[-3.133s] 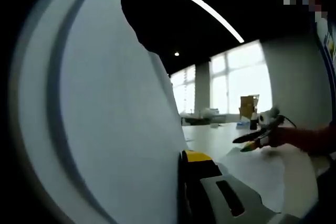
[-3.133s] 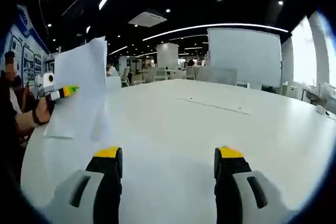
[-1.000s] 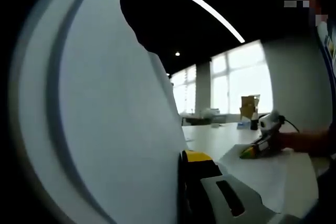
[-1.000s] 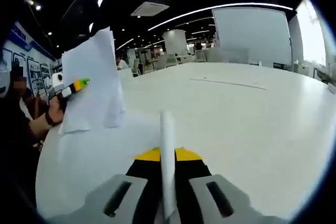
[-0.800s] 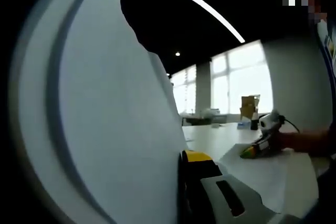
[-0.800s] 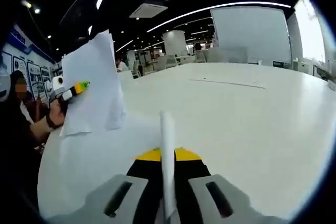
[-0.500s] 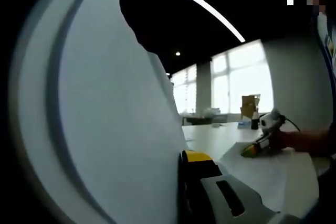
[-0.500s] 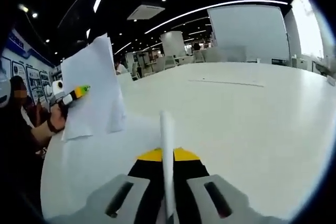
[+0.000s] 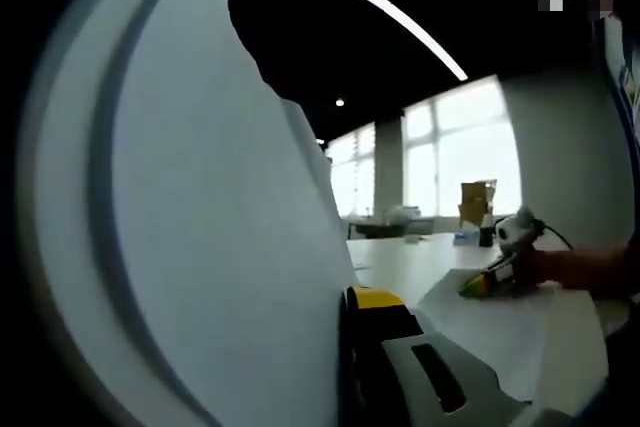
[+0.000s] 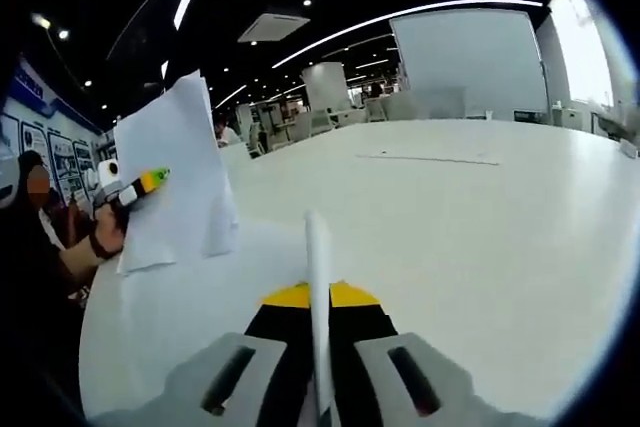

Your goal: Organize the stack of printing papers by aligning and flattening the scattered papers on the table

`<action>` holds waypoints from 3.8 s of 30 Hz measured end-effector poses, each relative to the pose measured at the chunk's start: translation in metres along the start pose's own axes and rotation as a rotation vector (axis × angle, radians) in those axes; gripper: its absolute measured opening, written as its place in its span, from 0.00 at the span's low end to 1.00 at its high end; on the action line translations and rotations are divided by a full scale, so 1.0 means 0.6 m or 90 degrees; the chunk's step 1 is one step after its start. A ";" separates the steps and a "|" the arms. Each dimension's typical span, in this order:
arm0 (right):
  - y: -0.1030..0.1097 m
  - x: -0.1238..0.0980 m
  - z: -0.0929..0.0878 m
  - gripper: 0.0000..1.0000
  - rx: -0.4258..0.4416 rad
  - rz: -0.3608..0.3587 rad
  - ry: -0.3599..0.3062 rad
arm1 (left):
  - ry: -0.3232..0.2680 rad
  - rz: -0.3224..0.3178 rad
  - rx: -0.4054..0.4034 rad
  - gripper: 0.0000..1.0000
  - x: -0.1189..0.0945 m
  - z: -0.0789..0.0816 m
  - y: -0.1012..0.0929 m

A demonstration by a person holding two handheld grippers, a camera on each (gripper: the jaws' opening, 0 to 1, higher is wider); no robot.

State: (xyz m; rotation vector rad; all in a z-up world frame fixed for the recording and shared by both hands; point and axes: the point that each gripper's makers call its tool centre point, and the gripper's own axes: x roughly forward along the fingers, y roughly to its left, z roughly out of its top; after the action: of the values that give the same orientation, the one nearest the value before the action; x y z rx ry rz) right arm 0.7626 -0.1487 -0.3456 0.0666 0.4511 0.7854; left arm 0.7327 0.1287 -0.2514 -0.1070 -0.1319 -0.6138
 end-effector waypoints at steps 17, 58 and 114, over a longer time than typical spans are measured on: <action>-0.001 -0.006 0.010 0.00 0.019 0.002 -0.017 | 0.001 0.000 0.001 0.09 0.001 0.003 -0.002; -0.017 -0.030 0.046 0.00 0.072 -0.006 -0.098 | -0.002 0.001 -0.001 0.09 0.000 0.006 -0.007; -0.039 -0.066 0.088 0.00 0.137 -0.026 -0.188 | -0.004 0.002 0.000 0.09 0.002 0.007 -0.011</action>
State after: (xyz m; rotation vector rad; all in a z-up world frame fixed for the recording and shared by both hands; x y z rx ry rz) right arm 0.7758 -0.1870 -0.2888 0.3677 0.2543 0.6711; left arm 0.7298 0.1234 -0.2468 -0.1091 -0.1377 -0.6101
